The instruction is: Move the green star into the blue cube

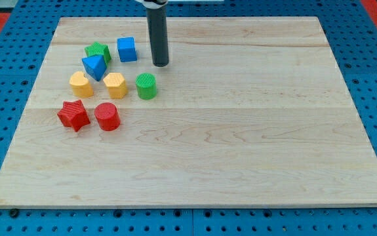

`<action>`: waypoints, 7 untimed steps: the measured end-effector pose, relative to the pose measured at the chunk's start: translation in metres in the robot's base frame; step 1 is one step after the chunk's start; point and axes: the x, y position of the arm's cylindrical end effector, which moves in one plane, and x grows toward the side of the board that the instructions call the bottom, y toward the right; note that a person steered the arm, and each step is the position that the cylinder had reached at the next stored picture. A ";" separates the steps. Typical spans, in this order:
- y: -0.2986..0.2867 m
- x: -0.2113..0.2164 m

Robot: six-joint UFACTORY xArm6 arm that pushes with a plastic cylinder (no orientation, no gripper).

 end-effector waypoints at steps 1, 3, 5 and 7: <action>-0.018 -0.004; -0.031 0.003; -0.105 0.031; -0.144 0.032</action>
